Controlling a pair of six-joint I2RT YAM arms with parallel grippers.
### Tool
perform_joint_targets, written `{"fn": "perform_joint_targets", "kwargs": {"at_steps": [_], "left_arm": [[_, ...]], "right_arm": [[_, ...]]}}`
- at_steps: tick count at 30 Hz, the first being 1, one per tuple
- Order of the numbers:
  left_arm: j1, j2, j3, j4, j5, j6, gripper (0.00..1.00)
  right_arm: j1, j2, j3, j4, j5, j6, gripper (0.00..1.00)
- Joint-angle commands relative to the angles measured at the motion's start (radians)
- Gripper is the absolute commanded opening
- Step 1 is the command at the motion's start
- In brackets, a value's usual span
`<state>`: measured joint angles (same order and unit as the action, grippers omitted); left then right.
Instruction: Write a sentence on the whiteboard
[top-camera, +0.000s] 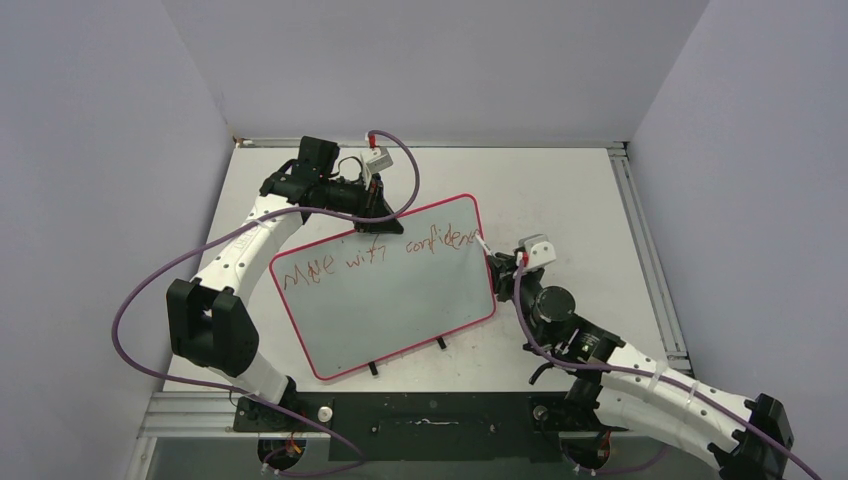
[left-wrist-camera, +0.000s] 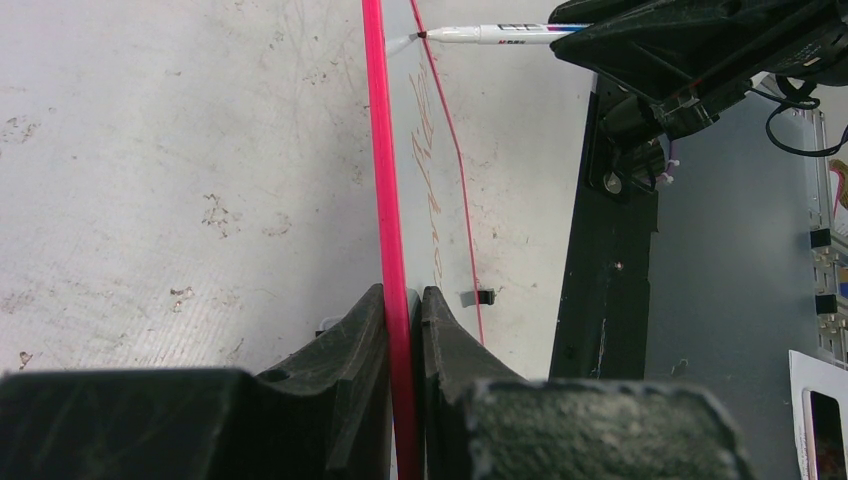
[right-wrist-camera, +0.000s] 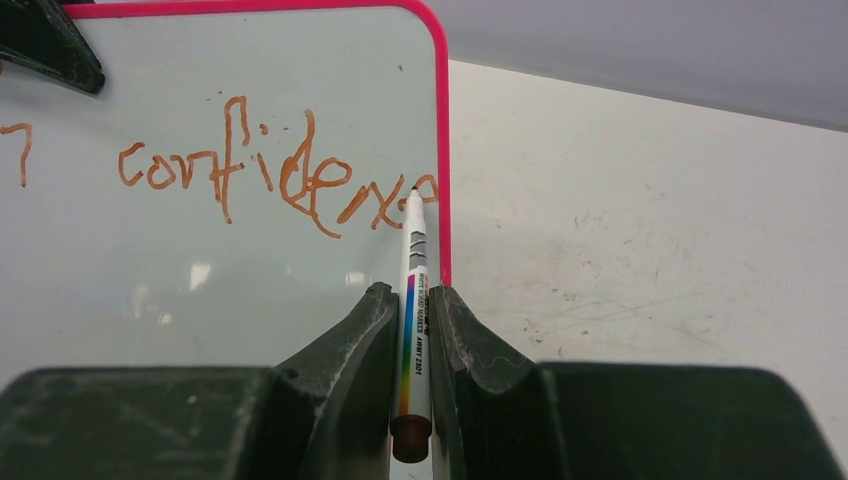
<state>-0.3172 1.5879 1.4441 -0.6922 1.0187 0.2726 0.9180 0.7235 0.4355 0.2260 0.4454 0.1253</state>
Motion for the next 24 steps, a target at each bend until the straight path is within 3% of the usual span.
{"fn": "perform_joint_targets", "kwargs": {"at_steps": [1,24], "left_arm": [[-0.014,-0.025,-0.015,0.004,0.018,0.073,0.0],[-0.014,-0.026,-0.016,0.0,0.008,0.077,0.0]], "right_arm": [[0.008,-0.024,-0.008,-0.053,-0.021,0.058,0.05],[0.022,-0.012,0.006,-0.147,0.103,0.113,0.05]]}}
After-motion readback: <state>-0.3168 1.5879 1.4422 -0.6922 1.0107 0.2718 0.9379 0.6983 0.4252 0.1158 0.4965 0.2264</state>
